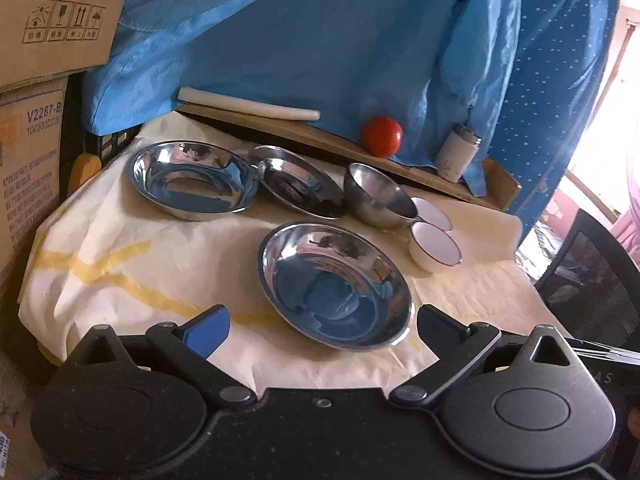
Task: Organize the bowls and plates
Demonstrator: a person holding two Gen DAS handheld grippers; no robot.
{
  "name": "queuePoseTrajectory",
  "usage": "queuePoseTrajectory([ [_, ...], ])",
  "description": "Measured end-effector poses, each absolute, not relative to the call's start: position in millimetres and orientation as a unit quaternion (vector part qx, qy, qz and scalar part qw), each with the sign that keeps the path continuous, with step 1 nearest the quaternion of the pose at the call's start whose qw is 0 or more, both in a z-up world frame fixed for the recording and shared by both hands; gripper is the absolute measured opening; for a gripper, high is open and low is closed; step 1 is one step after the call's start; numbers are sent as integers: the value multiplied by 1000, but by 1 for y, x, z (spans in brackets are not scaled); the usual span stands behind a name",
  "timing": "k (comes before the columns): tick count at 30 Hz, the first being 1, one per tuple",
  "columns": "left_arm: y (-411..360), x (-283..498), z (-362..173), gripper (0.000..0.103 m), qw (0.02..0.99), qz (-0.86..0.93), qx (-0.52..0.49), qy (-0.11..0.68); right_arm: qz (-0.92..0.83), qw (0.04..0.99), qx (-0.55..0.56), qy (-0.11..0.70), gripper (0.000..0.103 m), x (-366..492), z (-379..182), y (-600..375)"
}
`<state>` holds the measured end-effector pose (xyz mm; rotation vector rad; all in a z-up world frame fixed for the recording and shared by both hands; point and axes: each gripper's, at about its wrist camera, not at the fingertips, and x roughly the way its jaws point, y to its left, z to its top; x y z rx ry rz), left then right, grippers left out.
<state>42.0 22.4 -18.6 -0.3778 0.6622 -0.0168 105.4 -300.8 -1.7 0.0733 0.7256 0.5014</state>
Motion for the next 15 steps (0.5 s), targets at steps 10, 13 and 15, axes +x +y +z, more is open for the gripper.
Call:
queuePoseTrajectory([
  [10,26,75,-23,101,922,32,-179,342,273,888,26,368,103,139,-8,-291],
  [13,28,87,-25,101,918,52,-183,348,297,878,17,374,103,157,-10,-285],
  [15,29,94,-27,101,915,65,-188,352,314,871,9,376,103,172,-11,-280],
])
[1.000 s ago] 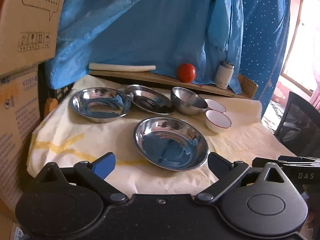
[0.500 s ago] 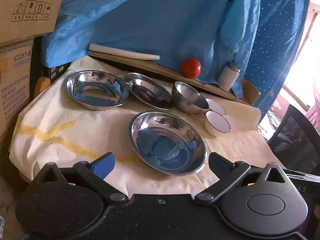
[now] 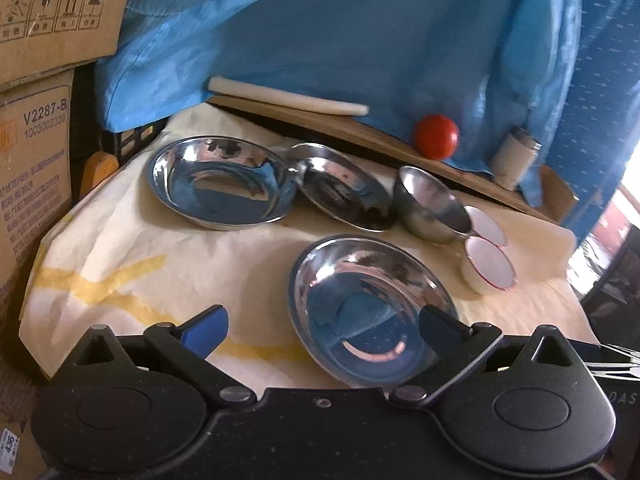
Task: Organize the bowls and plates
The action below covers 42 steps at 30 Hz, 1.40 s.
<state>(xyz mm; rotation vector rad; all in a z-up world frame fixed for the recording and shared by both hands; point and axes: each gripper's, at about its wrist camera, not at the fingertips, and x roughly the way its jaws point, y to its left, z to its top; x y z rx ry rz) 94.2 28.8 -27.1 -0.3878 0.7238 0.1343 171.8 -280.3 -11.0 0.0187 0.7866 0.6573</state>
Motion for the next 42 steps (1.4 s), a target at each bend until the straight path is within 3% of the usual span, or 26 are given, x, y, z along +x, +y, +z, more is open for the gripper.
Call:
queuePoseTrajectory([
  [21,74,141,-29,102,828,310,-325,335,508,786,-124,328,103,286,14,-189],
  [38,136,157,-60,101,782,322,-429,317,539,748,-230,311,103,352,17,-44],
  [42,140,163,-62,94,784,316,-439,305,554,727,-255,317,101,358,11,-12],
])
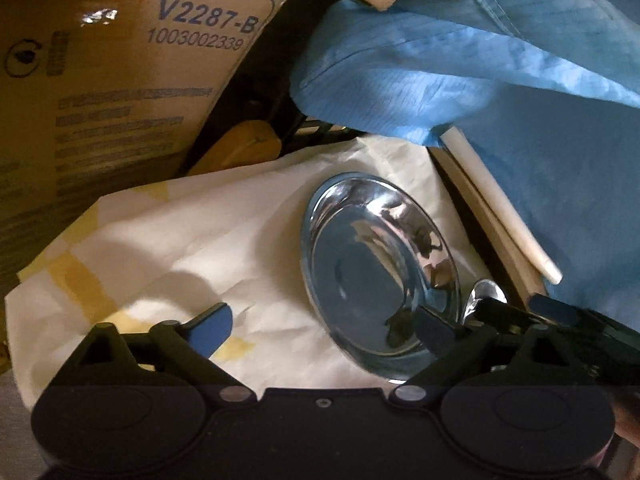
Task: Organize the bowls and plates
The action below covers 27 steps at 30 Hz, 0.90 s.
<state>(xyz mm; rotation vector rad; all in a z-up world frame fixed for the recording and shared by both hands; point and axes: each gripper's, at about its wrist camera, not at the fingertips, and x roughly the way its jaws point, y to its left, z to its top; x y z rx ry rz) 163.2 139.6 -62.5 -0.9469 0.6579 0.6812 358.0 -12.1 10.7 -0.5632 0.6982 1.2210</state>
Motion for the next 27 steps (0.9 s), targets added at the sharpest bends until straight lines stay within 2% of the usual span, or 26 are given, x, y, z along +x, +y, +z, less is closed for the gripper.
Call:
queuePoseTrajectory([
  [3,144,166,-66,92,783,314,-446,298,562,710,-277,321,94,360,3,7],
  [8,148,166,-68,88,785,311,-453,287,566,697,-297,325,88,362,-7,33],
  [11,150,164,-69,81,784,312,-457,283,570,690,-309,323,78,362,-11,47],
  [13,149,161,-68,74,783,312,-459,281,569,686,-315,327,74,363,-15,56],
  [15,150,160,-68,66,782,311,-462,281,565,683,-322,332,64,363,-19,62],
  [19,150,160,-70,50,780,302,-468,284,557,681,-329,342,51,364,-23,68],
  [22,150,160,-73,43,779,295,-472,287,552,680,-337,345,40,362,-27,70],
  [24,150,161,-74,38,782,296,-469,287,547,681,-340,348,27,362,-29,71],
  [27,150,161,-75,23,784,292,-467,288,541,689,-339,344,23,360,-30,70],
])
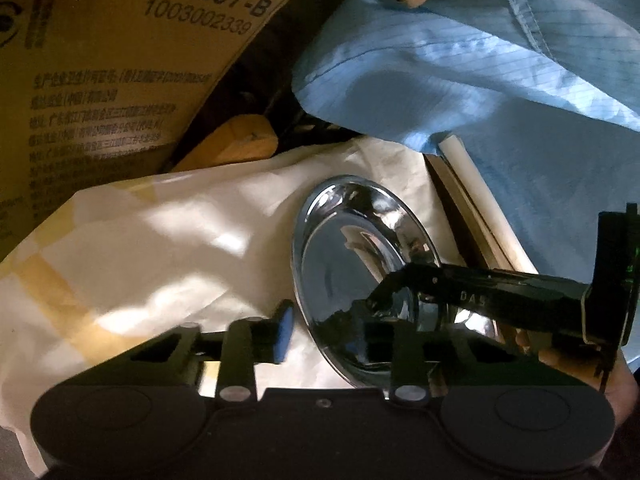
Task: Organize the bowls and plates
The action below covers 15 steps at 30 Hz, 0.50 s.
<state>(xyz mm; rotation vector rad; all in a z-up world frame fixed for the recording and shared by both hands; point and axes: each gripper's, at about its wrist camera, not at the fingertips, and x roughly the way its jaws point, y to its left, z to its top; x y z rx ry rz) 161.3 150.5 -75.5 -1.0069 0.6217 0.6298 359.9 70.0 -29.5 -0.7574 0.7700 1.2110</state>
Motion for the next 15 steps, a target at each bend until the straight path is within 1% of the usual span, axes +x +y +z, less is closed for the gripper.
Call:
queuePoseTrajectory([
  [1,150,161,-76,20,783,294,-464,291,540,691,-334,346,22,360,-29,69],
  [3,151,160,-77,19,781,297,-466,290,538,695,-331,343,22,359,-26,64],
  [15,146,146,-58,19,790,320,-445,275,552,711,-295,321,19,347,-2,45],
])
